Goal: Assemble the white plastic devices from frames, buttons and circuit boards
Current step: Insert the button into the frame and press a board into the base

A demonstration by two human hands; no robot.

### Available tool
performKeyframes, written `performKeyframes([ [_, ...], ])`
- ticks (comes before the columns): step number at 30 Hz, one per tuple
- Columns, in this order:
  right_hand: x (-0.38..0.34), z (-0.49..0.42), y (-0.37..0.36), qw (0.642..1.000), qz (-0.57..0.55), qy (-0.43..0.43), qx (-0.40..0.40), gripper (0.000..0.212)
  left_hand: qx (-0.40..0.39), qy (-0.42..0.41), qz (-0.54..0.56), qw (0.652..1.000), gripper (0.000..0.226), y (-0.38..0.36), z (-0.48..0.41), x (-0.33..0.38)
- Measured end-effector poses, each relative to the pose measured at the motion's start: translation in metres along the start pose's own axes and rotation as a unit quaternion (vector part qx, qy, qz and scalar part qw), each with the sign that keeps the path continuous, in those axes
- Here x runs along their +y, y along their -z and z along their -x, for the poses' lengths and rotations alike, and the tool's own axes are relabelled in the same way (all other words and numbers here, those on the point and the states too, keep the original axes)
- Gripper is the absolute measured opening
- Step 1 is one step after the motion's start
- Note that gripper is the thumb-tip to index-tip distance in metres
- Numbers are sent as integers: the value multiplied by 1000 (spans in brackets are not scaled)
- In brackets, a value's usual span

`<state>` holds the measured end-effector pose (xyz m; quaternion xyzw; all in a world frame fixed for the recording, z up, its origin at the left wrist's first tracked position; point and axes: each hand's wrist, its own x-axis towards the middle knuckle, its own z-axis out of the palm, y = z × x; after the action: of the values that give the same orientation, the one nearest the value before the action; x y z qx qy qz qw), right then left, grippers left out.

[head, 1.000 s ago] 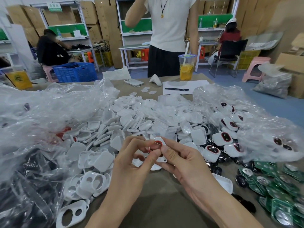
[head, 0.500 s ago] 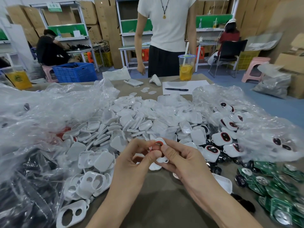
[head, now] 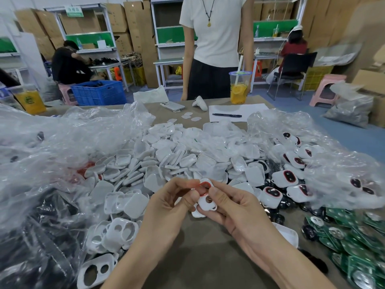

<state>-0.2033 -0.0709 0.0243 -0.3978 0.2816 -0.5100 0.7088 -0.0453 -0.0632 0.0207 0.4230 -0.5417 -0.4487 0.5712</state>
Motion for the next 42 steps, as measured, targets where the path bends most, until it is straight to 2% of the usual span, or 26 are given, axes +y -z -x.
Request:
performKeyframes([
  [10,1,2,-1,996,72,22,-44,31,5,44,1,999,22,2,0,2],
  [20,0,5,-4,989,132,57,-20,24,20,48,-34,998,16,1,-1,0],
  [28,2,6,-3,971,226,81,-1,26,39,36,-60,997,22,-3,0,-2],
  [34,3,4,-6,967,237,89,15,31,57,11,-75,995,20,-10,1,-2],
  [42,-2,5,-8,969,224,98,28,31,33,6,-64,997,10,-9,3,3],
])
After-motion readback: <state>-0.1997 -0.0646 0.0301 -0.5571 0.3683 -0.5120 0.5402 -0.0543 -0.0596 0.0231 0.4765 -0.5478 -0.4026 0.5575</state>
